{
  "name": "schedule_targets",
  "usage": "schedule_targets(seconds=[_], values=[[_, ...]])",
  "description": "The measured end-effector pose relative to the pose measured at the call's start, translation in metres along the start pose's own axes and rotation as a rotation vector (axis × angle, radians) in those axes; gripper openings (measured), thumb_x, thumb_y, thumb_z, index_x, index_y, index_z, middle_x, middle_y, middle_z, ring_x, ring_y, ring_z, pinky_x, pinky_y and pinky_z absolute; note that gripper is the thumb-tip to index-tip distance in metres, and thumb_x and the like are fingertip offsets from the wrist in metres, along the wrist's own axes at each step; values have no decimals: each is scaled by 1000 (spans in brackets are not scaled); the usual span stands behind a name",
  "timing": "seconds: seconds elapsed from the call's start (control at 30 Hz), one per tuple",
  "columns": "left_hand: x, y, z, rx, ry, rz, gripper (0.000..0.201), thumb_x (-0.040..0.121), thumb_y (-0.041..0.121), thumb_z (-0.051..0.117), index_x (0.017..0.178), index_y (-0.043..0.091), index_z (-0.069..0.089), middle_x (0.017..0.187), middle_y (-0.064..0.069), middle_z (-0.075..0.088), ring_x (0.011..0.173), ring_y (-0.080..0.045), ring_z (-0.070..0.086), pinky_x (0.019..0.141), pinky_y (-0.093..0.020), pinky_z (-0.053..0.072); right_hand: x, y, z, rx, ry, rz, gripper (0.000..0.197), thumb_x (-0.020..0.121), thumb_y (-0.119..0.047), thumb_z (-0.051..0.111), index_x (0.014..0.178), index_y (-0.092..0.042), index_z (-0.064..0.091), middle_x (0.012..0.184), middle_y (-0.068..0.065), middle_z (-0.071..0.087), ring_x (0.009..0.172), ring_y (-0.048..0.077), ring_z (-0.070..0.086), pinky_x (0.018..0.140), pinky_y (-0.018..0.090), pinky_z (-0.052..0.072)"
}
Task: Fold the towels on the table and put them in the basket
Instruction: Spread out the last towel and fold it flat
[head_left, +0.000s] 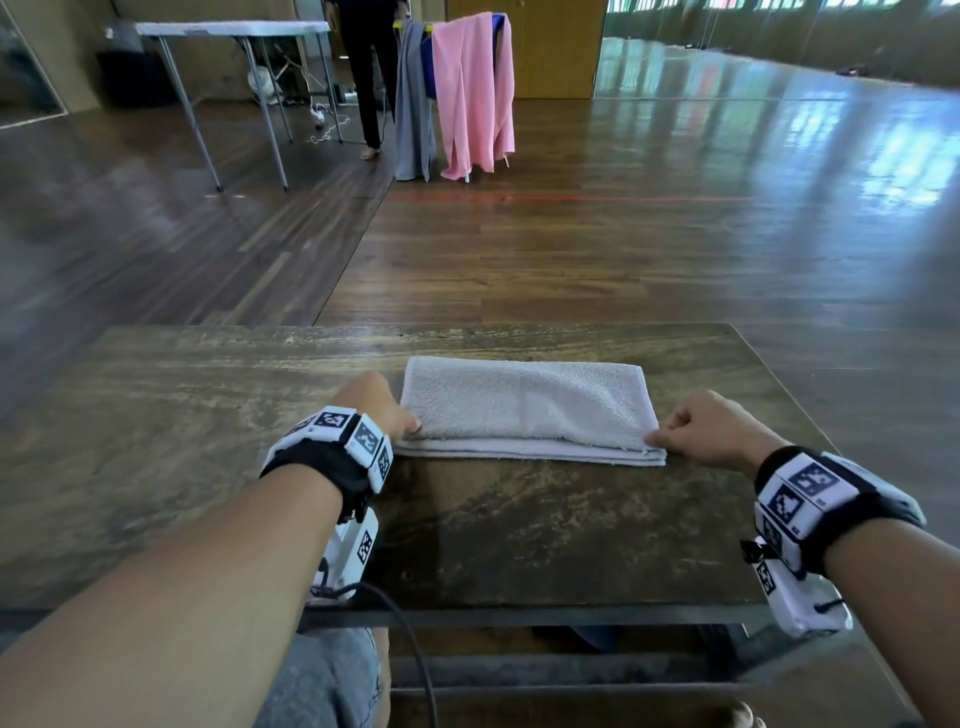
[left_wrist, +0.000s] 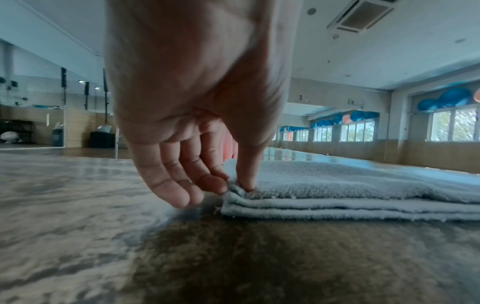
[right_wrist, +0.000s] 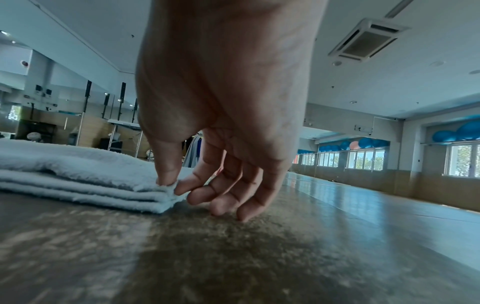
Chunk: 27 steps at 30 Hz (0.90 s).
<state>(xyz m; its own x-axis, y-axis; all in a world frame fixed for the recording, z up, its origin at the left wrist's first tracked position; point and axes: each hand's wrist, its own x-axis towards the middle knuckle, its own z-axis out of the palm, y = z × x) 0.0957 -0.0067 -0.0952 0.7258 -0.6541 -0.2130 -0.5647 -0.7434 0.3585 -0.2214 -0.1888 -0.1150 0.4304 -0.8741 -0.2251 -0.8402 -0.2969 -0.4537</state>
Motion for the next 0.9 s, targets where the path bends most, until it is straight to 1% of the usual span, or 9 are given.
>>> schedule_targets(seconds=[0.17, 0.27, 0.4, 0.5, 0.57, 0.63, 0.77, 0.87, 0.9], values=[[-3, 1, -11, -145, 21, -39, 36, 77, 22, 84, 67, 6, 53, 65, -6, 58, 54, -19, 52, 49, -28, 43, -4, 2, -9, 59, 88, 12, 48, 86, -28, 75, 50, -17, 44, 50, -3, 45, 50, 15, 41, 53, 27, 34], [-1, -2, -24, -323, 9, -80, 22, 72, 10, 85, 73, -4, 67, 67, -14, 69, 54, -25, 60, 66, -36, 59, -7, 1, -16, 172, 110, 0, 30, 81, -27, 73, 59, -14, 60, 54, 3, 51, 55, 19, 45, 58, 29, 37], [-5, -13, -21, -340, -67, -128, 23, 66, 7, 87, 73, -4, 69, 64, -16, 70, 48, -22, 59, 60, -33, 56, -14, 3, -15, 103, 52, -7, 39, 80, -21, 71, 50, -18, 46, 50, 0, 42, 49, 18, 39, 55, 29, 33], [-6, -12, -11, -139, -41, -4, 25, 70, 22, 86, 75, 5, 68, 72, -9, 71, 60, -21, 60, 54, -28, 48, -22, 1, -7, -43, 128, 21, 25, 79, -27, 65, 64, -10, 54, 60, 4, 59, 61, 25, 57, 60, 35, 47], [-6, -5, -7, -104, 67, 159, 18, 78, 22, 79, 81, 13, 64, 77, -1, 65, 65, -15, 59, 58, -24, 44, -29, -9, -4, -78, 265, -12, 15, 79, -38, 60, 79, -23, 58, 79, -9, 62, 76, 17, 60, 65, 35, 47], [-10, 7, -5, -105, 72, 328, 16, 83, 24, 76, 92, 19, 62, 87, 3, 65, 71, -9, 60, 59, -20, 41, -29, -24, 0, -60, 305, -217, 10, 86, -41, 57, 85, -31, 54, 86, -17, 55, 83, 15, 57, 72, 37, 47], [-20, 31, 8, 116, -199, 452, 15, 90, 26, 67, 104, 23, 65, 109, -6, 62, 97, -23, 62, 71, -26, 46, -35, -47, 27, -195, 35, -504, 20, 99, -46, 50, 114, -36, 58, 102, -18, 48, 105, 10, 48, 95, 37, 43], [-26, 39, 13, 269, -269, 474, 22, 92, 17, 58, 113, 23, 63, 118, -6, 52, 110, -26, 53, 90, -36, 48, -39, -61, 39, -282, -1, -452, 23, 101, -51, 41, 93, -35, 55, 99, -15, 50, 101, 13, 47, 92, 36, 40], [-29, 42, 12, 276, -280, 494, 23, 92, 12, 57, 111, 21, 66, 118, -5, 56, 109, -24, 55, 89, -35, 48, -40, -64, 39, -290, 1, -413, 30, 102, -51, 40, 82, -32, 53, 93, -12, 54, 96, 15, 50, 91, 37, 41]])
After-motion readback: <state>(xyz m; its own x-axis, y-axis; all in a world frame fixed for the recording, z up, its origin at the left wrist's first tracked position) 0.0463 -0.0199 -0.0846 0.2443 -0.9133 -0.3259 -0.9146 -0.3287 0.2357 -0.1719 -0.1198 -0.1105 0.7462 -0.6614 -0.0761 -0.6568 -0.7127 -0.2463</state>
